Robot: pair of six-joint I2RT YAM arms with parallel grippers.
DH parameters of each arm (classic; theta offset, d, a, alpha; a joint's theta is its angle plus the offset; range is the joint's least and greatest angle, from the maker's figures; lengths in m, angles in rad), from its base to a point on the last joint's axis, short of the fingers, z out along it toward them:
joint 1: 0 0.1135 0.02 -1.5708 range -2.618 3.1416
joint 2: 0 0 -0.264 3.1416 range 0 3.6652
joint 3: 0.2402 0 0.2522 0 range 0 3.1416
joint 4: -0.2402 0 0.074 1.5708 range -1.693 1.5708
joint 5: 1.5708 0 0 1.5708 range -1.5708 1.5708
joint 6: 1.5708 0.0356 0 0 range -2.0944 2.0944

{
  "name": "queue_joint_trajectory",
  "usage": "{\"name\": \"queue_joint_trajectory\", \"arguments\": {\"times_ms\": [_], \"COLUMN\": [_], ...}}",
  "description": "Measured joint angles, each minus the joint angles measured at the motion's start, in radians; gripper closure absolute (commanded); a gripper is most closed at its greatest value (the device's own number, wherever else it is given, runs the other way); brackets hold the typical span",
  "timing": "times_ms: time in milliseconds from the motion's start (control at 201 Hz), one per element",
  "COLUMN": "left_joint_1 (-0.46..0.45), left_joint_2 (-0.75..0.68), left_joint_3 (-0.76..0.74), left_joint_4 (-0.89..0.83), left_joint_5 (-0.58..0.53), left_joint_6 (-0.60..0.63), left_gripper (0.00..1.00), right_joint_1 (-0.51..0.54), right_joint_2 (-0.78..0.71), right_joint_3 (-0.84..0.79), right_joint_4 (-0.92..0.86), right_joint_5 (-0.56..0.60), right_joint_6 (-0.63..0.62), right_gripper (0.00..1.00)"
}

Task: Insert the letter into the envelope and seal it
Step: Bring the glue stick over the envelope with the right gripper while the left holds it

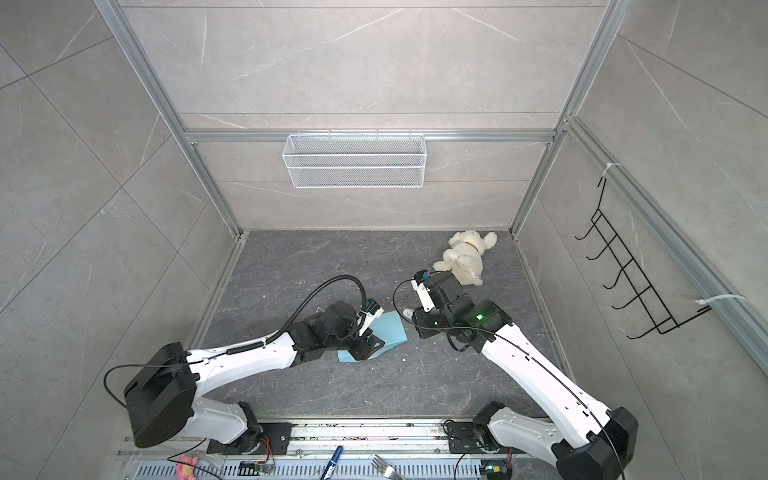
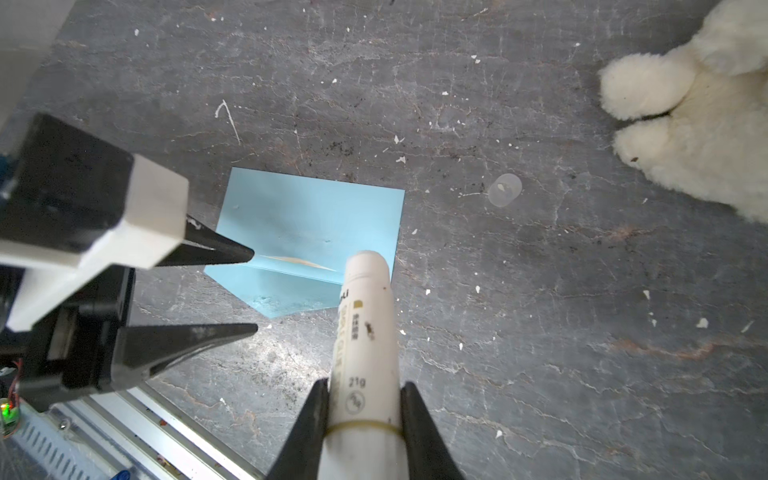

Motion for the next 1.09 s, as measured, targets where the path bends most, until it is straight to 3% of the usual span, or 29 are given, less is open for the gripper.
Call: {"name": "queue_joint_trajectory", "arguments": {"times_ms": [209, 637, 822, 1090], "left_joint_1": [0.078, 0.158, 0.203, 0.246], "left_joint_2": [-0.113, -0.222, -0.228, -0.227], "left_joint_3": [-0.150, -0.303, -0.342, -0.367], "left_joint_4": [0.066, 0.196, 0.234, 0.291], "left_joint_5": [-0.028, -0.075, -0.074, -0.045], "left_joint_6": [-0.036, -0.107, -0.145, -0.193], "left_gripper": [0.27, 0.15, 0.15, 0.28], "right_joint_1": [0.000, 0.020, 0.086, 0.172], "right_joint_2": [-0.033, 0.212, 0.328, 0.526], "right_joint_3": [0.037, 0.169, 0.272, 0.442], "right_joint_4": [0.007, -0.077, -0.155, -0.270], "right_joint_5": [-0.012, -0.085, -0.077, -0.039], "right_joint_6": [0.004, -0.013, -0.039, -0.069], "right_gripper": [1.00, 1.00, 1.00, 1.00]}}
